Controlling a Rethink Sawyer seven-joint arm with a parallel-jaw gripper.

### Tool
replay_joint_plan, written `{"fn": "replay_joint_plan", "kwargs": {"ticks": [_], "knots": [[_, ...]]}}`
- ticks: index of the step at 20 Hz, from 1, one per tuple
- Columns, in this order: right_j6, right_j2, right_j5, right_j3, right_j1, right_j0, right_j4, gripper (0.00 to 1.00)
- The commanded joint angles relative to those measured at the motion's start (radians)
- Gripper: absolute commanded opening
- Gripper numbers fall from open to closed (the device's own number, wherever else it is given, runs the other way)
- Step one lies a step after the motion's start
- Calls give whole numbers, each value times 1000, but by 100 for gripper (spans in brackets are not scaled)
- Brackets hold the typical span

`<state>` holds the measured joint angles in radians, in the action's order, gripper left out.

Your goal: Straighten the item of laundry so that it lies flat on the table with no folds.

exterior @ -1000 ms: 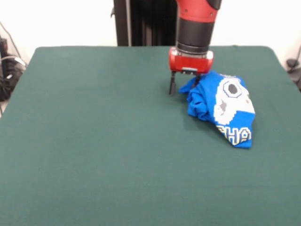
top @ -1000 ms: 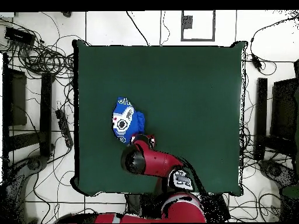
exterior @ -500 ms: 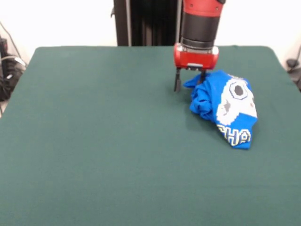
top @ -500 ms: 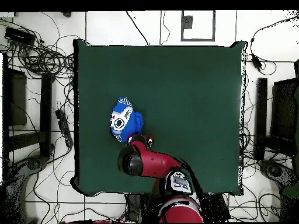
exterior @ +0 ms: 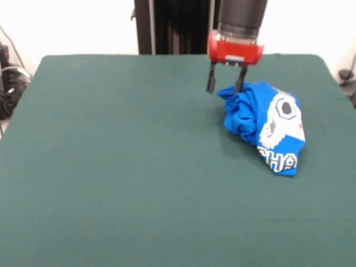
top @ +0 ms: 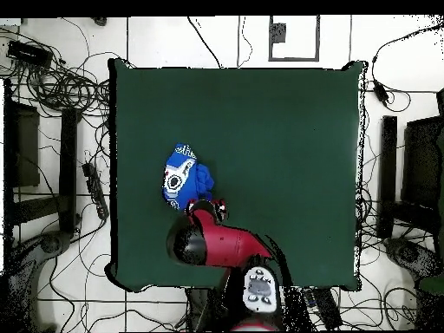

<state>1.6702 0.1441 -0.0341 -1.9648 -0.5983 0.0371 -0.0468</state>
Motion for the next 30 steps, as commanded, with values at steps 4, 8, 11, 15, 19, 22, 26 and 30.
{"fn": "replay_joint_plan", "kwargs": {"ticks": [4,8,11,15,19,22,26,30], "knots": [[200,141,299,-7,-194,152,-47,100],[254,188,369,-9,-226,221,-67,100],[273,220,402,-2,-230,261,-75,100],[278,187,355,-44,-221,248,-100,100],[263,117,273,-82,-190,194,-119,100],[252,54,213,-108,-182,154,-128,100],[240,-11,147,-126,-166,105,-119,100],[252,-54,89,-140,-138,70,-111,100]]}}
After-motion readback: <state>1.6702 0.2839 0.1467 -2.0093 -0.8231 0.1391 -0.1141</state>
